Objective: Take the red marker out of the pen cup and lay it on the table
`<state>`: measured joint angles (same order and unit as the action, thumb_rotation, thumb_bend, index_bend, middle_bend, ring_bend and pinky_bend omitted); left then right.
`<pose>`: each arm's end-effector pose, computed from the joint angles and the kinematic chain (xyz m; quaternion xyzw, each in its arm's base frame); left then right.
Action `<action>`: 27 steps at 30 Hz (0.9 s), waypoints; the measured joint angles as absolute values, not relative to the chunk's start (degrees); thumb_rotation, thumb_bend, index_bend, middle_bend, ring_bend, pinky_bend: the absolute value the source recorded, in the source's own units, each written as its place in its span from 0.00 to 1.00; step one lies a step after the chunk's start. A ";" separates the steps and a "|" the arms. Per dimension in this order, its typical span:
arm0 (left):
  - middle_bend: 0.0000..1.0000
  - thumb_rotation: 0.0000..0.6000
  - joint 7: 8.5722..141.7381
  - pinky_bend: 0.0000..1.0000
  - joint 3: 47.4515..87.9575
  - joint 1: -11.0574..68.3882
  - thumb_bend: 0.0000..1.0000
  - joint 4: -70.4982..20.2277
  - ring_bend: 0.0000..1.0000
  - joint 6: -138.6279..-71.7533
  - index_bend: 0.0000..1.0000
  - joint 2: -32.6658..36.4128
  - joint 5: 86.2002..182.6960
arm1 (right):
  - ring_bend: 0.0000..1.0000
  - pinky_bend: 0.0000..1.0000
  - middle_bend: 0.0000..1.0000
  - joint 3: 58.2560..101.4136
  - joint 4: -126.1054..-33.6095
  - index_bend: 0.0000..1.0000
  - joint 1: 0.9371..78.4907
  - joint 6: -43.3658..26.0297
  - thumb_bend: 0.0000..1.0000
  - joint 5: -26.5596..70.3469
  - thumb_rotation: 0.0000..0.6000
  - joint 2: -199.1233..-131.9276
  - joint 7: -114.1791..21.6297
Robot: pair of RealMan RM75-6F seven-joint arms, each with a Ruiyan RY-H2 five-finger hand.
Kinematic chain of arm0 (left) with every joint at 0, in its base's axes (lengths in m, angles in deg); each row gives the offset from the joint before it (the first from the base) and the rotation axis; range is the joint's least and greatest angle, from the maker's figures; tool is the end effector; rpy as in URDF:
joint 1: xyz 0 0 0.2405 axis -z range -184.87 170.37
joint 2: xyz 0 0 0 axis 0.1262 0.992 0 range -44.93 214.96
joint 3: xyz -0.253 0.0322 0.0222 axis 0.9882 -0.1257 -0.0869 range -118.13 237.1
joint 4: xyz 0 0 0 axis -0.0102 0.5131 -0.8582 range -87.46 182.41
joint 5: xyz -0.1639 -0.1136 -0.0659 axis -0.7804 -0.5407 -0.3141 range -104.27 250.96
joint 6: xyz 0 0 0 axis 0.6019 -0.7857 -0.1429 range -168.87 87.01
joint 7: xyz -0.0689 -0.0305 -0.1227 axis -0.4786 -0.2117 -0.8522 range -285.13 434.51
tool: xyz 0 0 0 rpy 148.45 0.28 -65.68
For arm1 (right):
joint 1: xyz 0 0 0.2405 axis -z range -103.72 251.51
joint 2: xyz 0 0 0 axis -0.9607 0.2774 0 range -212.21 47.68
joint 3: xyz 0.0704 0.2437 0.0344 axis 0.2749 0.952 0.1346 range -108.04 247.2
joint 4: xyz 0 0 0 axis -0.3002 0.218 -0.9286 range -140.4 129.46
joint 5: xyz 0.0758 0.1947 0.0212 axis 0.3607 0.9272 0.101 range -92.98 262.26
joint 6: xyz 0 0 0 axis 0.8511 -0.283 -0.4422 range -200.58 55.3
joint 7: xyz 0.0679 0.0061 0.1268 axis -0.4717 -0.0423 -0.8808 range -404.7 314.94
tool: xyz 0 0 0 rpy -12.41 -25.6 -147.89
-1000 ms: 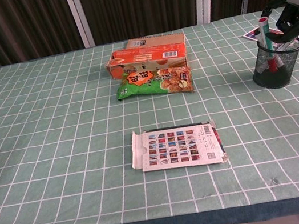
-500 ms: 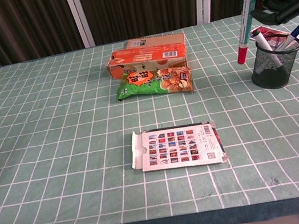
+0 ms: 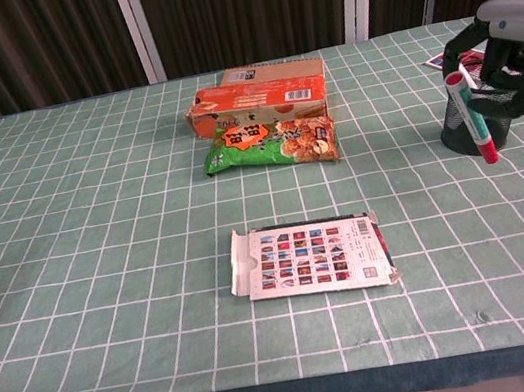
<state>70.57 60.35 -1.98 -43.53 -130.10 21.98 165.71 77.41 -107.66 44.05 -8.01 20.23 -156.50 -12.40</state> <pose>-0.2999 0.1753 0.1652 -0.6154 -0.3605 -0.4295 0.5539 -0.1960 -0.2901 0.0603 0.7244 -0.3481 0.3134 0.5058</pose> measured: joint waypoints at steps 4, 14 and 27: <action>0.17 1.00 70.45 0.39 60.29 -1.93 0.46 -43.48 0.19 -129.97 0.22 21.99 165.73 | 1.00 1.00 1.00 77.34 -107.16 0.84 41.74 -9.55 1.00 30.38 1.00 -157.70 -3.99; 0.17 1.00 70.02 0.39 60.41 -2.03 0.46 -43.33 0.20 -129.96 0.22 22.01 165.30 | 1.00 1.00 1.00 77.38 -94.96 0.76 36.97 -12.26 0.99 40.26 1.00 -165.76 0.65; 0.17 1.00 70.34 0.39 60.42 -1.99 0.46 -43.28 0.20 -129.88 0.22 21.90 165.35 | 1.00 1.00 1.00 76.36 -94.92 0.37 38.14 -12.12 0.33 35.25 1.00 -164.40 -7.45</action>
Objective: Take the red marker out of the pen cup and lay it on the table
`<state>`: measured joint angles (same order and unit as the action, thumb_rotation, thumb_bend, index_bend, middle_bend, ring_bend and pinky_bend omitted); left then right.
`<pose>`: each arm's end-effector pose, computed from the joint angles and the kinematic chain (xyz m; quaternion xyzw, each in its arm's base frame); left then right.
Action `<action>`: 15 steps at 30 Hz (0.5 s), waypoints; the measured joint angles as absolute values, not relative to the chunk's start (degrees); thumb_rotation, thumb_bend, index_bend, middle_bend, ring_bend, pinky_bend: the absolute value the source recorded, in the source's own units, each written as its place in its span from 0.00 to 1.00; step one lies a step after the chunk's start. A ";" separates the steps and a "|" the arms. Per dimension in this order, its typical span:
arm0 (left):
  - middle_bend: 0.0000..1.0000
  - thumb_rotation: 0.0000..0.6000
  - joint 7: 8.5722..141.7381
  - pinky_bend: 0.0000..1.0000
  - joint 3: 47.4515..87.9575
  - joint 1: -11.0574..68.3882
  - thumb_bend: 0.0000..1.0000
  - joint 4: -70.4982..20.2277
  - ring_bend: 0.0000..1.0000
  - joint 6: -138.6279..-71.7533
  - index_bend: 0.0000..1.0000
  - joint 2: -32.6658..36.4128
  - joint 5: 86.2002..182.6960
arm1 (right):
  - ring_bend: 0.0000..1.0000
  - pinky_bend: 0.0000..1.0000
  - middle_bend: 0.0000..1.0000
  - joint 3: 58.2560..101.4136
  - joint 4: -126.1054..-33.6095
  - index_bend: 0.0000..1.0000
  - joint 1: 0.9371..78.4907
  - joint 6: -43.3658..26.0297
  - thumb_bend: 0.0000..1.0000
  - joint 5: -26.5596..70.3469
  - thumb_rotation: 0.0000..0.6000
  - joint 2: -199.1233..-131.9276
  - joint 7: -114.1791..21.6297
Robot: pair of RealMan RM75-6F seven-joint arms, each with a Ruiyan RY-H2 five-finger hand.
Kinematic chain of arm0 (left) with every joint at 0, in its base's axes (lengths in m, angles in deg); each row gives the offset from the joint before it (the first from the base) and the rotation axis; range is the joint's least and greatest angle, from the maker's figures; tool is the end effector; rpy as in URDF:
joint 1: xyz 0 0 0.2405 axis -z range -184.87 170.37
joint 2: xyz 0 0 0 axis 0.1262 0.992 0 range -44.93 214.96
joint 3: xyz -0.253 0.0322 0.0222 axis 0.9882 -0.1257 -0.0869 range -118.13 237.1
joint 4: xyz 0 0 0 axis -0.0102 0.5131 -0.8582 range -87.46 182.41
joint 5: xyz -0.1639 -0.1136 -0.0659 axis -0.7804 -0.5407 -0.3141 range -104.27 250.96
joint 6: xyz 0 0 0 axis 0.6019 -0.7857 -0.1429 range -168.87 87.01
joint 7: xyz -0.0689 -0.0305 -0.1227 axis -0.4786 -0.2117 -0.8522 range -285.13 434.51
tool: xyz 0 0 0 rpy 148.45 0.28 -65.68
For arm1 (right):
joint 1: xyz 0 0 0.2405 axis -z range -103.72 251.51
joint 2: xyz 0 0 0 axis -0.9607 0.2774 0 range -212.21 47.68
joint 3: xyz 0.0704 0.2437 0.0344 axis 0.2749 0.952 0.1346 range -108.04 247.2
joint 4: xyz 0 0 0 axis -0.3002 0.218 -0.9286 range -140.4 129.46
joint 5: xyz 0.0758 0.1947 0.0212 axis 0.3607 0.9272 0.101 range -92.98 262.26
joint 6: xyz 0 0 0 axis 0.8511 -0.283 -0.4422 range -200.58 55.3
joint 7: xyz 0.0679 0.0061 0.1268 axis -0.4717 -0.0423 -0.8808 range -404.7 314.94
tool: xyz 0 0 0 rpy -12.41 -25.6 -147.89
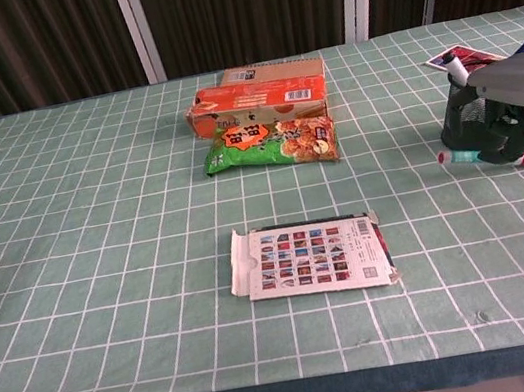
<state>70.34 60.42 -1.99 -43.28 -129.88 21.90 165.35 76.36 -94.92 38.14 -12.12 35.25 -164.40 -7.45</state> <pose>-0.3016 0.1757 0.1652 -0.6139 -0.3629 -0.4278 0.5553 -0.2287 -0.3218 0.0228 0.7190 -0.3803 0.2234 0.5371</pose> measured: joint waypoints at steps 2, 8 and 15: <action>0.17 1.00 70.45 0.39 60.43 -1.96 0.46 -43.32 0.20 -129.84 0.22 21.88 165.33 | 1.00 1.00 1.00 76.11 -97.19 0.34 38.97 -10.92 0.29 33.64 1.00 -162.64 -8.45; 0.17 1.00 70.78 0.39 60.44 -1.84 0.46 -43.42 0.20 -129.57 0.22 21.82 165.28 | 1.00 0.99 1.00 74.83 -104.64 0.30 42.60 -5.47 0.25 25.79 1.00 -156.56 -12.74; 0.17 1.00 71.23 0.39 60.48 -1.81 0.46 -43.39 0.20 -129.53 0.22 21.69 165.17 | 0.63 0.65 0.63 71.78 -108.20 0.44 50.53 9.59 0.25 7.03 1.00 -151.61 -20.06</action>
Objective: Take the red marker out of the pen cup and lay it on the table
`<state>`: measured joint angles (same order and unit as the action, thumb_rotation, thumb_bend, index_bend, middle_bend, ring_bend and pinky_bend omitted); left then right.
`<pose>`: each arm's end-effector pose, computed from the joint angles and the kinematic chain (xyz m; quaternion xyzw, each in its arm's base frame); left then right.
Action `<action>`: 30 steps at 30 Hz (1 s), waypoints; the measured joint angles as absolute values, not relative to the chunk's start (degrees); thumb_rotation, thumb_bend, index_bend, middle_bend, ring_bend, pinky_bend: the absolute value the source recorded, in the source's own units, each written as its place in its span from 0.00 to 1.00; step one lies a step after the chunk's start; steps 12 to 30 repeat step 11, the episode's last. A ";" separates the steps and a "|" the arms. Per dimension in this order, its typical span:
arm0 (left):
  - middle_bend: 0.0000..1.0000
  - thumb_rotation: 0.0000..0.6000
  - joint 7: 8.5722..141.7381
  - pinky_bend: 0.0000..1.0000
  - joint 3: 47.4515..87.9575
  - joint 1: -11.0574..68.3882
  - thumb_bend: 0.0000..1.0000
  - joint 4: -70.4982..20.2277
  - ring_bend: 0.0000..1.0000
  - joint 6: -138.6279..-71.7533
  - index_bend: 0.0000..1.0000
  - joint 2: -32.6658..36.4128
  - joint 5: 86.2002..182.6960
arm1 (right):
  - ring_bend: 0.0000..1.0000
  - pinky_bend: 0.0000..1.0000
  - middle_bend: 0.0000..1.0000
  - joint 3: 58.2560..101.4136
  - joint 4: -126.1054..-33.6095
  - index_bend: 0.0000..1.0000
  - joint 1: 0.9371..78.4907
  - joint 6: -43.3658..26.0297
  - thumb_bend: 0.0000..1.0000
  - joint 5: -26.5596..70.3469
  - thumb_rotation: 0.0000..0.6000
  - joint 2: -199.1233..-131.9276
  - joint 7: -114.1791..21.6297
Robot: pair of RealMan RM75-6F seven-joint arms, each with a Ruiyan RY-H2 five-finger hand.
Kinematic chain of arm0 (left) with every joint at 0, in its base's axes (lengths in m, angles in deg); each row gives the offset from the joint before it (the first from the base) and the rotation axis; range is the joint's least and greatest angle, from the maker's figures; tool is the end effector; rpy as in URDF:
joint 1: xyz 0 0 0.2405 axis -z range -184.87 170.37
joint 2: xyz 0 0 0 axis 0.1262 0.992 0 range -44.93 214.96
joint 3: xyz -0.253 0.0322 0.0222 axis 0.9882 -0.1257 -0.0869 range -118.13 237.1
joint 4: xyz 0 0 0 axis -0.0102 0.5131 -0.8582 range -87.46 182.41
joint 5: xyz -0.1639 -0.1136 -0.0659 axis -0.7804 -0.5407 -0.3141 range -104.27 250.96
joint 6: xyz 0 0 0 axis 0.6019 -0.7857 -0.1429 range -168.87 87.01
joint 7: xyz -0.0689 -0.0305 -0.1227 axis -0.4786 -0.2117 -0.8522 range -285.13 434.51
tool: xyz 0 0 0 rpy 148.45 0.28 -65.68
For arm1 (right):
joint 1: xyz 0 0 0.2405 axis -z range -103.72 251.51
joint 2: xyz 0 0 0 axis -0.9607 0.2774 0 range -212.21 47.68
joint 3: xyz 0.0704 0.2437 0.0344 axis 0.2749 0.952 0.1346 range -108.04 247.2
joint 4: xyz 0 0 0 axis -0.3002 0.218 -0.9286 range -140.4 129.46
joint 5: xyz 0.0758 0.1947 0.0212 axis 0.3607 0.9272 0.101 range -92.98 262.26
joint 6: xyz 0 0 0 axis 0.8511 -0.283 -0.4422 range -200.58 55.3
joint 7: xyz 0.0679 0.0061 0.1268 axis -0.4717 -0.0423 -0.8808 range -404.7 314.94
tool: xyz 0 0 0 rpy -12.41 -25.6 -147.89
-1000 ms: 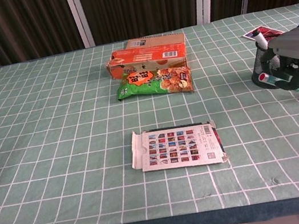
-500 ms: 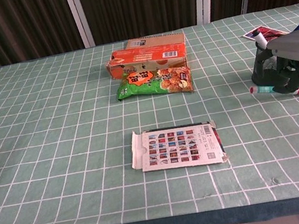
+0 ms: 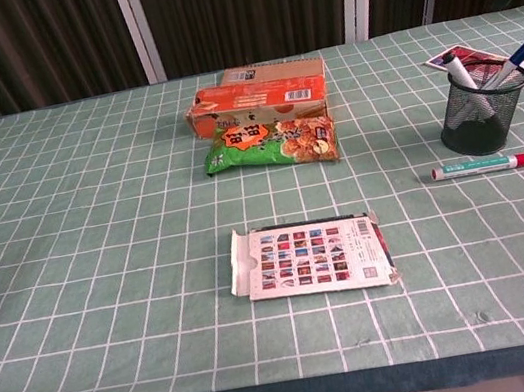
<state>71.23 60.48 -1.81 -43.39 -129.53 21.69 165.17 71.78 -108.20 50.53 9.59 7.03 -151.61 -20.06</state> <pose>-0.3011 0.1768 0.1635 -0.6163 -0.3609 -0.4239 0.5570 -0.2163 -0.2548 0.1129 0.6707 -0.2917 0.3849 0.5630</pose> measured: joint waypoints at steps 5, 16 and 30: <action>0.17 1.00 72.01 0.39 60.63 -1.84 0.46 -43.71 0.20 -129.48 0.22 21.62 164.81 | 0.18 0.24 0.27 68.97 -108.70 0.31 61.14 23.52 0.25 0.85 1.00 -149.22 -19.42; 0.17 1.00 72.67 0.39 60.79 -1.57 0.46 -43.92 0.20 -129.13 0.22 21.44 164.73 | 0.07 0.18 0.15 67.56 -107.20 0.20 66.03 23.88 0.25 4.01 1.00 -147.91 -20.77; 0.17 1.00 72.67 0.39 60.79 -1.57 0.46 -43.92 0.20 -129.13 0.22 21.44 164.73 | 0.07 0.18 0.15 67.56 -107.20 0.20 66.03 23.88 0.25 4.01 1.00 -147.91 -20.77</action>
